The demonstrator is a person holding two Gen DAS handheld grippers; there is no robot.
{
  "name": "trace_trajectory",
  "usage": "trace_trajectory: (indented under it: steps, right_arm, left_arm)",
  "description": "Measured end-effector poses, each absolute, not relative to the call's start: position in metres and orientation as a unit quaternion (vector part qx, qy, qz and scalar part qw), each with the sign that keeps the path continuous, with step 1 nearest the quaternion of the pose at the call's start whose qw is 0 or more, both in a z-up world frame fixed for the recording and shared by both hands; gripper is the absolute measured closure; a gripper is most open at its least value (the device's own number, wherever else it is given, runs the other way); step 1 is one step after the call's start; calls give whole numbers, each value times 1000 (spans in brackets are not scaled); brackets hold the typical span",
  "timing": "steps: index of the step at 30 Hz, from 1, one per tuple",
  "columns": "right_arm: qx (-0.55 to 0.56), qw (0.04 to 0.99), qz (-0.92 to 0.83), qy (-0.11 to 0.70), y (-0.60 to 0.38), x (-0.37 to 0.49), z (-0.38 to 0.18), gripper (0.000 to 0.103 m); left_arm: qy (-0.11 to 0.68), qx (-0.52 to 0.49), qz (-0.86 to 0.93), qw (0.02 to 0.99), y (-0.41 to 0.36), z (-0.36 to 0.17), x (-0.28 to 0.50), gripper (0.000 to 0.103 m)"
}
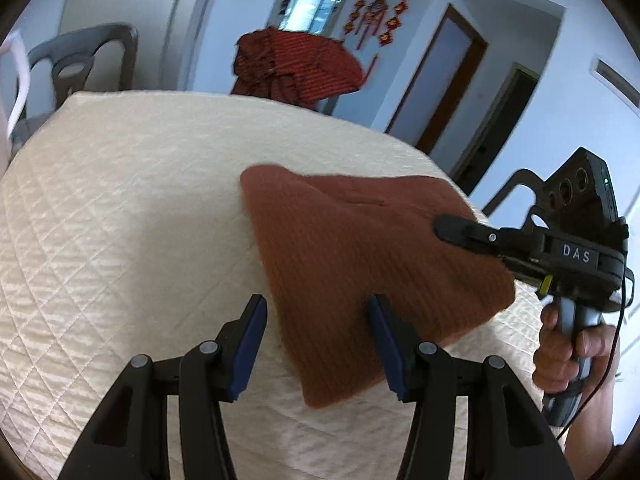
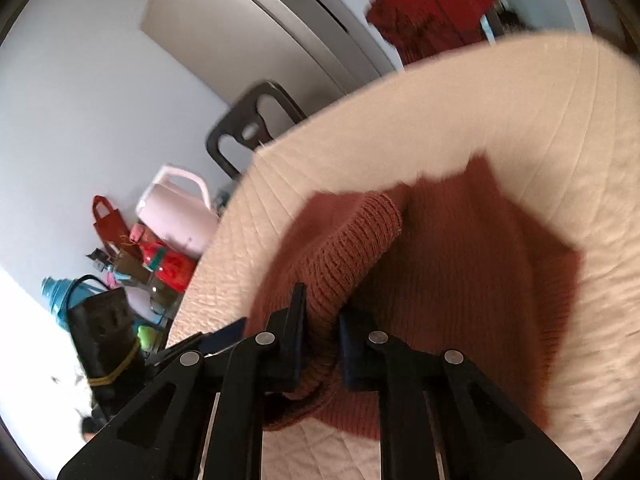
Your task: Fold small clothes
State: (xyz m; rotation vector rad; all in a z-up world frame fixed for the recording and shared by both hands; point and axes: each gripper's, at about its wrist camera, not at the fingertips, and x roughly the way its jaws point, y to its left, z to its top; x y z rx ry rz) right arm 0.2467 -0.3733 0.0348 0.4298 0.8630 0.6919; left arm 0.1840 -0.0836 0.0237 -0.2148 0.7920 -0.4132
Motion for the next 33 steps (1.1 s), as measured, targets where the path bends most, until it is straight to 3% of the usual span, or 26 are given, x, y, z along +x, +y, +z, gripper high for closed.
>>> trace_trajectory:
  steps: [8,17,23,33]
  right_arm:
    - [235,818,269,450,-424,249,-22,89]
    - [194,853,271,401,-418,237,19,89]
    - [218,838,248,436,-431,248,-18,89]
    - [218,853,233,413,-440,235,2,89]
  left_arm:
    - [388,-94,-213,892,-103,24,186,47]
    - [369,-93,-203,902,-101,39,185,47]
    - [371,-83,-208,901,-116,43,199,47]
    - [375,-49,-205,903,-148,50,237,47]
